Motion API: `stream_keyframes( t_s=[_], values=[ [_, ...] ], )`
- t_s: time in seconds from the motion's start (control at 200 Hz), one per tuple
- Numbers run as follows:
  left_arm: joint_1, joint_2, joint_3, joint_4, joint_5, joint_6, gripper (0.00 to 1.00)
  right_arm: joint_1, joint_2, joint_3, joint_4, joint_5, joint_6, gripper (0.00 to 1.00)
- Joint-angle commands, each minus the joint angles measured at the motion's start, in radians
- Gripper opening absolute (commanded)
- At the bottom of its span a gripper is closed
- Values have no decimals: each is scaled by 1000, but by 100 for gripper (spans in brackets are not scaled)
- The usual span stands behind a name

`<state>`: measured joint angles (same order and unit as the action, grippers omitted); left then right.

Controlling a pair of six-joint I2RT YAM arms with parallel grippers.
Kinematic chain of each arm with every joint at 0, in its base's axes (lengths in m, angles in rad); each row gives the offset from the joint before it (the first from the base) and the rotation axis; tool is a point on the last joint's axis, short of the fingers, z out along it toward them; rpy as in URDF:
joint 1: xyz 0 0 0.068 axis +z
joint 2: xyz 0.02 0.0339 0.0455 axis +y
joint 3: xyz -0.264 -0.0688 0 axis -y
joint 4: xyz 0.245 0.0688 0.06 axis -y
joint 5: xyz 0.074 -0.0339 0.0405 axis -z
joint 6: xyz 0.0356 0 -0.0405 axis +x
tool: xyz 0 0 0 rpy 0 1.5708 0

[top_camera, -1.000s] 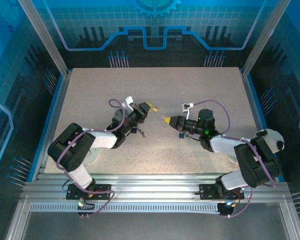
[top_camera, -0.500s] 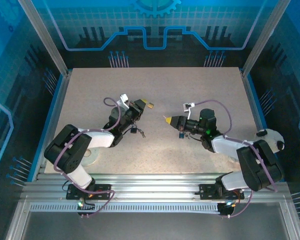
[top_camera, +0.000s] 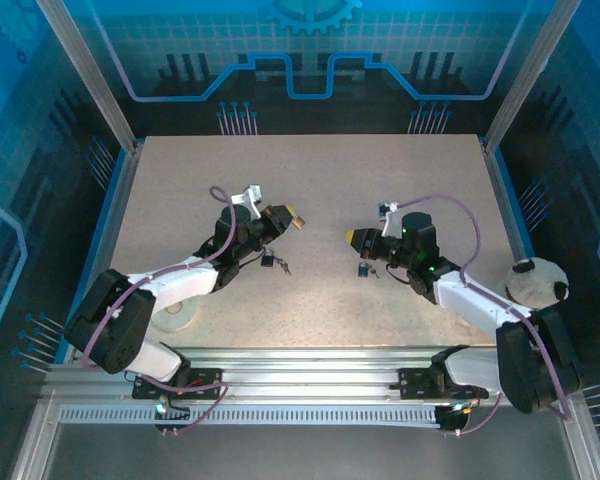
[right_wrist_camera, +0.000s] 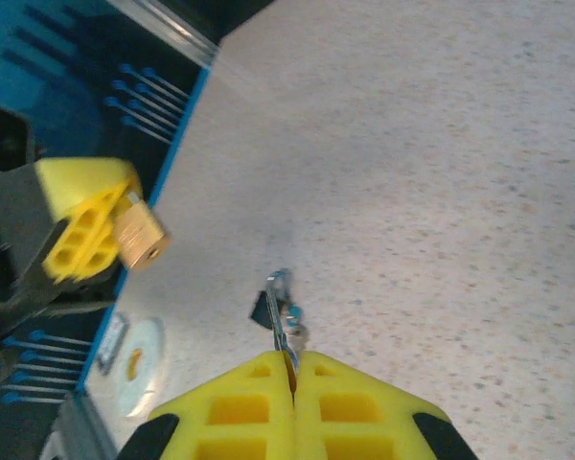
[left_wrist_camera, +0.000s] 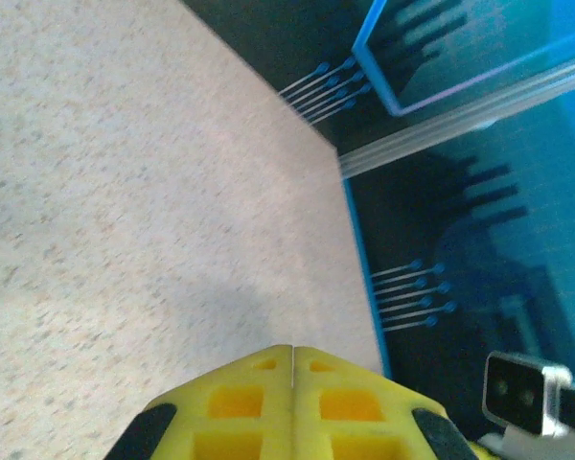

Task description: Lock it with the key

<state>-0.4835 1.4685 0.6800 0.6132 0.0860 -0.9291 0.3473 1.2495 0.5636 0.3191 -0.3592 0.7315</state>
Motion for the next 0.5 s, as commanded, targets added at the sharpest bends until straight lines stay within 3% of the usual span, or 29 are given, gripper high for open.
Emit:
stream_keyframes(
  t_s=[0.0,0.195,0.495],
  values=[
    [0,-25,24,-127,61,82,0,29,56,52,-94,113,-17,0],
    [-5,-38,11,-189,87,110,0,75,171,114,-109,225,3,0],
    [-20,-88,5,-265,81,158,0,107,387,199,-55,262,30,0]
  ],
)
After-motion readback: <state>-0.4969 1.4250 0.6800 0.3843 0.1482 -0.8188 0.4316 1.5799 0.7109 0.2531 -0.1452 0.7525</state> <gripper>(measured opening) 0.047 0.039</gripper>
